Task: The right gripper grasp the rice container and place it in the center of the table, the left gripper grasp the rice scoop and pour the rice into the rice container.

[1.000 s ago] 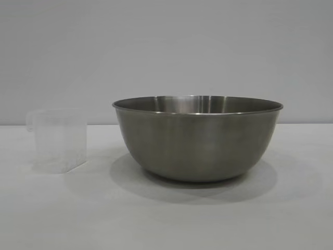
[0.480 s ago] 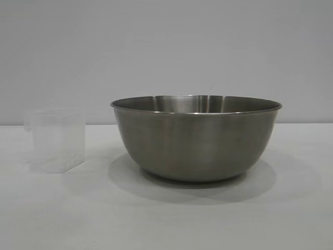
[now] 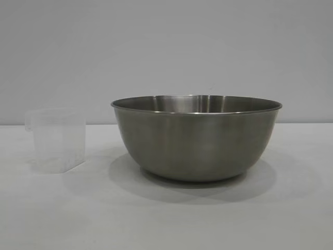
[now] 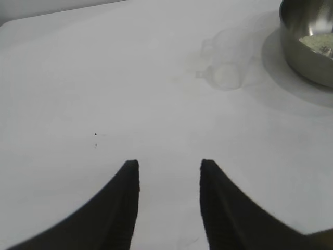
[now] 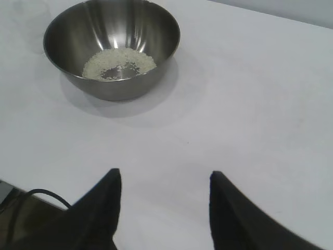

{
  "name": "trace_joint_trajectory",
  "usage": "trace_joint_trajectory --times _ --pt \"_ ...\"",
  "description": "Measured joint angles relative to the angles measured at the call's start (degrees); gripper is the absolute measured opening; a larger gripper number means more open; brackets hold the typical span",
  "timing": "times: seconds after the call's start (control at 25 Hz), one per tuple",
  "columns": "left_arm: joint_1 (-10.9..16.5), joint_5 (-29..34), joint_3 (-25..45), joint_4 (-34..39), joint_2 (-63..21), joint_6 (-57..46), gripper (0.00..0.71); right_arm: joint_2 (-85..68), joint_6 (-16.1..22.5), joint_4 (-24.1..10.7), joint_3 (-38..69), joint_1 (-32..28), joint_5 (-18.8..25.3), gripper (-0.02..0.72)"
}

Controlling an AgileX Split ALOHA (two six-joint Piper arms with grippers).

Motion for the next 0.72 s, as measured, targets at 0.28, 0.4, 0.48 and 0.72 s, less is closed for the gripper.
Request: trace_joint_trajectory --times 0.28,0.4,0.48,0.72 --pt "1.7 -0.1 0.0 0.1 0.0 0.0 0.229 -1.9 0.0 0.1 0.0 -14.2 0.3 0.323" --pt "3.6 -0.1 0.0 0.1 0.0 0.0 0.229 -1.9 0.0 0.2 0.0 -19.7 0.3 0.323" --pt "4.4 -0.1 0.0 0.1 0.0 0.0 0.229 -1.9 0.0 0.3 0.0 -22.0 0.3 0.323" --pt "4.7 -0.1 0.0 0.1 0.0 0.0 0.229 -1.9 0.0 0.3 0.0 -23.3 0.3 0.323"
